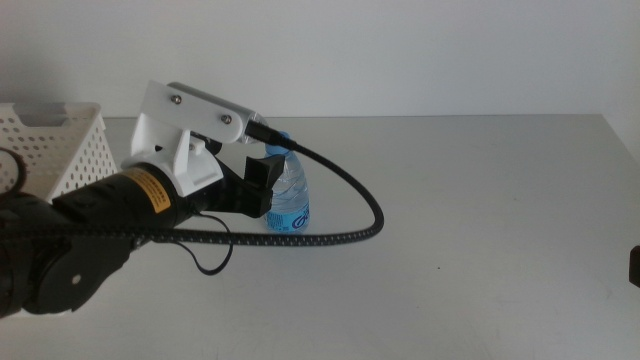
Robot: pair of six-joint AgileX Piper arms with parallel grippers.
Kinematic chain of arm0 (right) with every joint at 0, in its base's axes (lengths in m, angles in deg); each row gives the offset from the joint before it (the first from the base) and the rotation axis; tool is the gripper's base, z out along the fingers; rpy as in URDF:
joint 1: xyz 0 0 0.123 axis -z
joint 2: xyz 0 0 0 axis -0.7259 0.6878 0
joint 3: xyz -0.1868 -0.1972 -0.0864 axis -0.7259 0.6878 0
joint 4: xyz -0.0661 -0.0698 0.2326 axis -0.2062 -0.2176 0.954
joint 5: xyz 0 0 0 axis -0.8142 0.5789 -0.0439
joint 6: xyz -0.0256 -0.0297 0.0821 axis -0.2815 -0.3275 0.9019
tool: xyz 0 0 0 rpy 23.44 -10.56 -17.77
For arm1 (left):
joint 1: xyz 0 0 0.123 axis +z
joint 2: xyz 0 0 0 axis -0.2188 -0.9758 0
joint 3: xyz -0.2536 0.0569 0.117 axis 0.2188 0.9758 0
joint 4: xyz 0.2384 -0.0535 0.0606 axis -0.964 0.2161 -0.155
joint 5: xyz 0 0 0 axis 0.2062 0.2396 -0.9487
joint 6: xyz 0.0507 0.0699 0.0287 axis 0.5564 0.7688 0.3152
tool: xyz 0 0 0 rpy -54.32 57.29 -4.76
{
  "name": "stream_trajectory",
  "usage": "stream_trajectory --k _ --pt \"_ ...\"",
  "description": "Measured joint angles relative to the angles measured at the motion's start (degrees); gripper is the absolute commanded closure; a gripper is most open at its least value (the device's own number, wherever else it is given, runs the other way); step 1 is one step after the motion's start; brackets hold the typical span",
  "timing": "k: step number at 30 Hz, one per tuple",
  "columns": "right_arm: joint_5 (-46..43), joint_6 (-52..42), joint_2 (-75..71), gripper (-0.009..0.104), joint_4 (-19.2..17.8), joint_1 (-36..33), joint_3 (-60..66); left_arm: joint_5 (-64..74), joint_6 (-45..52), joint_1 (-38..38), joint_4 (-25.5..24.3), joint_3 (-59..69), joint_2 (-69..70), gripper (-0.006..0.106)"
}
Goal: Use arms to grab the bottles and put them into the dustbin to the left of the table.
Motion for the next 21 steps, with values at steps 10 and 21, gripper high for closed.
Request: stream_trajectory --k 10,21 --pt "0.0 0.0 0.0 0.001 0.0 0.0 0.0 -18.7 -2.5 0.0 -0.4 8.4 -7.0 0.007" --pt "0.0 0.0 0.0 0.001 0.0 0.0 0.0 -30.8 -2.5 0.1 0.5 5.4 -17.8 0.007"
